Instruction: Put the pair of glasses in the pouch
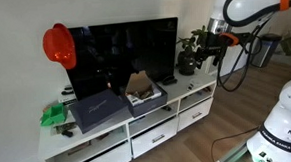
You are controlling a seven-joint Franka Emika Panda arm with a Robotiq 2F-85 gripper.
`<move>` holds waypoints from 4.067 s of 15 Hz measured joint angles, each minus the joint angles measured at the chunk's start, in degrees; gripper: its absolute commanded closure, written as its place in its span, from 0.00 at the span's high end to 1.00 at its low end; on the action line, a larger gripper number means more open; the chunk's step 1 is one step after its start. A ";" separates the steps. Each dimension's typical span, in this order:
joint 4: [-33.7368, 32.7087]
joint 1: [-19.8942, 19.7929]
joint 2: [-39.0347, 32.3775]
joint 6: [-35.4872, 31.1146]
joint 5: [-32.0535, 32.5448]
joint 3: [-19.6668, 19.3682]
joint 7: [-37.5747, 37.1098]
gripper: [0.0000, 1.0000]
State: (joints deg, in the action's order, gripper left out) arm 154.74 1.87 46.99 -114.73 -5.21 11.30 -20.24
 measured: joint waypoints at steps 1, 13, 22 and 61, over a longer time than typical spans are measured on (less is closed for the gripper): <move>0.00 0.00 0.00 0.00 0.00 0.00 0.00 1.00; 0.00 0.00 0.01 0.00 0.00 0.00 0.00 1.00; -0.62 -9.15 -9.33 -11.42 -0.01 -7.95 -1.48 1.00; -60.62 -15.32 -93.20 -29.55 -7.35 -20.24 1.25 1.00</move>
State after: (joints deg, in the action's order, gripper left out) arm 94.12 -13.44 -46.21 -144.28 -12.56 -8.94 -18.99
